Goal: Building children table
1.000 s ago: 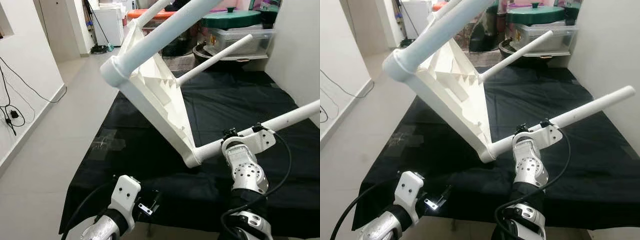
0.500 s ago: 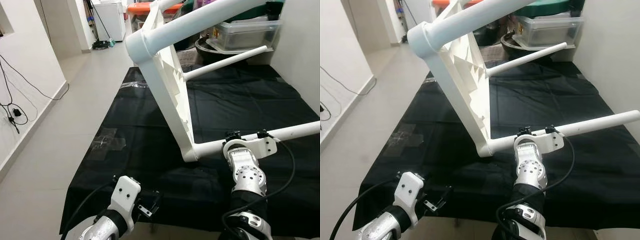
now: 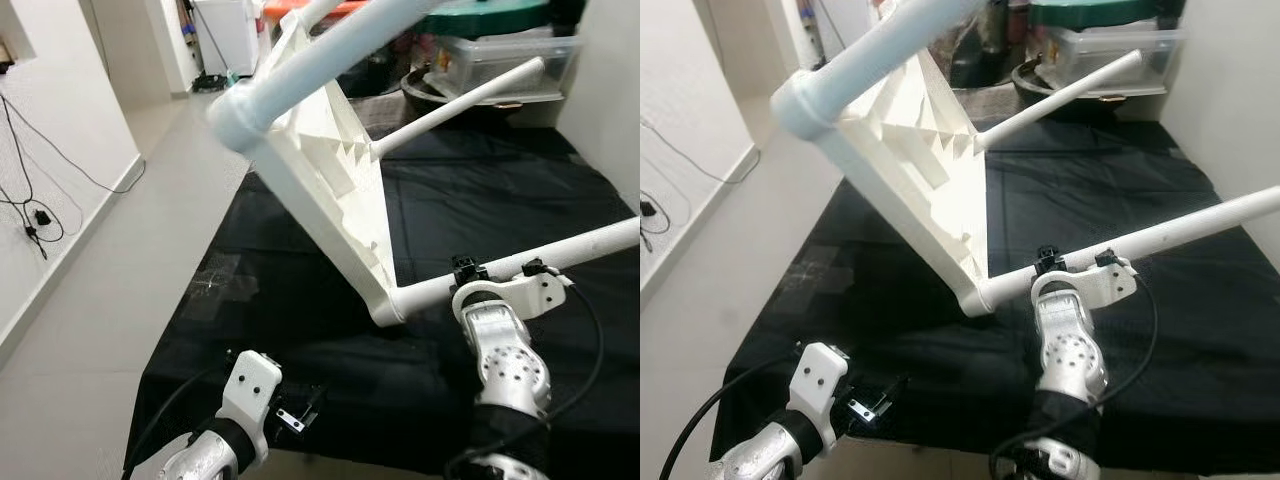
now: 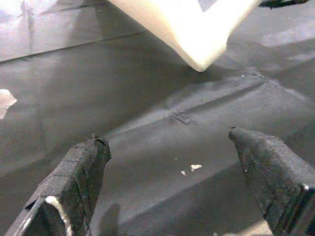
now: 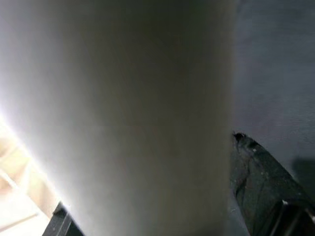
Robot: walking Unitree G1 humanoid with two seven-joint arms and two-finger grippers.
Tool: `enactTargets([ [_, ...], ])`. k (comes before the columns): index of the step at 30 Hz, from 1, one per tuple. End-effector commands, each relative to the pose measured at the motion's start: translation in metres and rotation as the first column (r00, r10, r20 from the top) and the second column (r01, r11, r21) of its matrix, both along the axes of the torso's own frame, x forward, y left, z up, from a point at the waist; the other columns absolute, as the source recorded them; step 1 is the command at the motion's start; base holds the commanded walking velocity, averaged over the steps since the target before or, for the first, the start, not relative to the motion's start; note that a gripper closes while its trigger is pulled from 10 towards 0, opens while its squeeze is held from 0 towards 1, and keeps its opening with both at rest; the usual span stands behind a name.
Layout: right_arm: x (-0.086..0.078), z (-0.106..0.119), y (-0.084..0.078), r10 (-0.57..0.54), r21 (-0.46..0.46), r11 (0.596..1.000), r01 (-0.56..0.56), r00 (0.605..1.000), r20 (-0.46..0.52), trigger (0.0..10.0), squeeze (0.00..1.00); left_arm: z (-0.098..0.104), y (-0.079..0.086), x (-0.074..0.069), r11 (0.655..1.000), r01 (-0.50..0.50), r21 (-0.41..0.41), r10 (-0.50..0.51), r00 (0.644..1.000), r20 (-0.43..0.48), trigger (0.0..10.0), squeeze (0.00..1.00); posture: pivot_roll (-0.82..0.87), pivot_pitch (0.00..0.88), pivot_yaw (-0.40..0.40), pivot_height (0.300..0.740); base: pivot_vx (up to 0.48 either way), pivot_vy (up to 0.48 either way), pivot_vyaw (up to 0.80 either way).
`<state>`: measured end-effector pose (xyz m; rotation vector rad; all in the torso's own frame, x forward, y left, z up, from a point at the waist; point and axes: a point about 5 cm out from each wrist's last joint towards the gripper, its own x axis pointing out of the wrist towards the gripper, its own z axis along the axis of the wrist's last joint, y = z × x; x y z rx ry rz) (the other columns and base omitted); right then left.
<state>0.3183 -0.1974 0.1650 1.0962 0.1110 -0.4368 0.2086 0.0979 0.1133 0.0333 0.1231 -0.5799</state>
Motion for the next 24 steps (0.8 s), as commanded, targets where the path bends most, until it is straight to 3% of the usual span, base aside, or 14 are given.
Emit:
enactTargets([
  [1, -0.032, -0.066, 0.042, 0.028, 0.238, 0.971, 0.035, 0.966, -0.256, 10.0, 0.00, -0.001, 0.001, 0.000, 1.000, 0.006, 0.011, -0.006, 1.000, -0.003, 10.0, 0.00, 0.16, 0.055, 0.020, 0.740, 0.000, 0.000, 0.00],
  [7, -0.034, -0.067, 0.038, -0.012, 0.235, 0.968, 0.082, 0.958, -0.285, 10.0, 0.00, 0.000, 0.001, 0.000, 1.000, 0.009, 0.016, -0.009, 1.000, 0.006, 10.0, 0.00, 0.16, 0.055, 0.019, 0.740, 0.000, 0.000, 0.00],
  [8, -0.033, -0.067, 0.038, -0.016, 0.230, 0.969, 0.086, 0.957, -0.289, 0.0, 0.00, 0.000, 0.001, 0.000, 1.000, 0.008, 0.017, -0.008, 1.000, 0.006, 10.0, 0.00, 0.16, 0.055, 0.019, 0.740, 0.000, 0.000, 0.00],
  [17, -0.029, -0.064, 0.041, -0.014, 0.266, 0.960, 0.093, 0.958, -0.285, 0.0, 0.00, 0.000, -0.001, -0.001, 0.999, 0.023, 0.037, -0.024, 1.000, 0.020, 10.0, 0.00, 0.17, 0.055, 0.019, 0.740, 0.000, 0.000, 0.00],
  [18, -0.030, -0.066, 0.044, -0.015, 0.286, 0.952, 0.108, 0.951, -0.308, 4.5, 0.00, 0.000, -0.002, -0.001, 0.999, 0.025, 0.037, -0.026, 0.999, 0.019, 10.0, 0.00, 0.17, 0.057, 0.020, 0.740, 0.000, 0.000, 0.00],
  [19, -0.030, -0.066, 0.044, -0.015, 0.286, 0.952, 0.108, 0.951, -0.308, 4.5, 0.00, 0.000, -0.002, -0.001, 0.999, 0.025, 0.037, -0.026, 0.999, 0.019, 10.0, 0.00, 0.17, 0.057, 0.020, 0.740, 0.000, 0.000, 0.00],
  [20, -0.030, -0.067, 0.046, -0.008, 0.298, 0.948, 0.107, 0.949, -0.315, 10.0, 0.00, 0.000, -0.002, -0.001, 0.999, 0.025, 0.037, -0.026, 1.000, 0.018, 10.0, 0.00, 0.17, 0.057, 0.020, 0.740, 0.000, 0.000, 0.00],
  [24, -0.030, -0.066, 0.049, 0.000, 0.311, 0.945, 0.101, 0.951, -0.309, 10.0, 0.00, 0.000, -0.002, -0.001, 0.999, 0.025, 0.036, -0.026, 1.000, 0.017, 10.0, 0.00, 0.17, 0.059, 0.023, 0.740, 0.000, 0.000, 0.00],
])
